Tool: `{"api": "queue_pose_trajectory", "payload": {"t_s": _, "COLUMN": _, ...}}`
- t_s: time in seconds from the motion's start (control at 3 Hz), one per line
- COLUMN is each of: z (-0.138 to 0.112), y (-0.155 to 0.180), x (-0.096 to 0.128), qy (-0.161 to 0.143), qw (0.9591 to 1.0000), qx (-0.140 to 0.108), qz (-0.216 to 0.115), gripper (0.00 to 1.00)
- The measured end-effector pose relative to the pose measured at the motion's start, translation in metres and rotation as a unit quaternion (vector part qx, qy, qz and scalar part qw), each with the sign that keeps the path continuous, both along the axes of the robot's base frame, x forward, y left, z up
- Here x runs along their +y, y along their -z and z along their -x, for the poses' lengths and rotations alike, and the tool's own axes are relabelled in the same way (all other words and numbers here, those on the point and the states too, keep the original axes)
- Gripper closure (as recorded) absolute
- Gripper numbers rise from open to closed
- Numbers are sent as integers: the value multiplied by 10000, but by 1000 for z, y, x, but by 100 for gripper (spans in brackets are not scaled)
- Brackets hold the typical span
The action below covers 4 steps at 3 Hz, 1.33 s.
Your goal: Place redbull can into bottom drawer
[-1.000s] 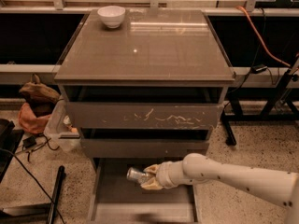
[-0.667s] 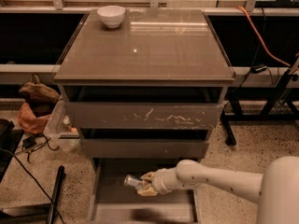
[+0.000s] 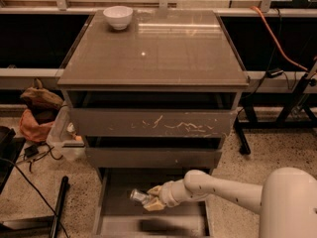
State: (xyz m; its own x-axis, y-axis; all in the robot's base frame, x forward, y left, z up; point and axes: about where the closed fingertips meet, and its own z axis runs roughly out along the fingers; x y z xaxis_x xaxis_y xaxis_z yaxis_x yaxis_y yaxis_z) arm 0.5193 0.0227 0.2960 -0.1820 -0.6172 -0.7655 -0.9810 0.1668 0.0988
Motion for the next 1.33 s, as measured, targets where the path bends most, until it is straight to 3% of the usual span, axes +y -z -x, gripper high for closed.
{"api": "queue_pose_trajectory", "payload": {"t_s": 0.33, "z": 1, "y": 51, "x": -9, "qy": 250, "qw": 9995, "qx": 126, "qz": 125, "gripper": 100}}
{"api": "queue_pose_trajectory", "payload": {"t_s": 0.67, "z": 3, "y": 129, "x": -20, "qy": 586, "qw": 9969, "qx": 439, "qz": 302, "gripper": 100}}
{"api": "queue_pose_trajectory", "payload": {"t_s": 1.0, "z": 4, "y": 180, "x": -24, "qy": 743, "qw": 9942, "qx": 707, "qz": 336, "gripper": 100}}
{"api": "queue_pose_trajectory", "payload": {"t_s": 1.33, "z": 4, "y": 177, "x": -24, "qy": 743, "qw": 9942, "qx": 708, "qz": 336, "gripper": 81}}
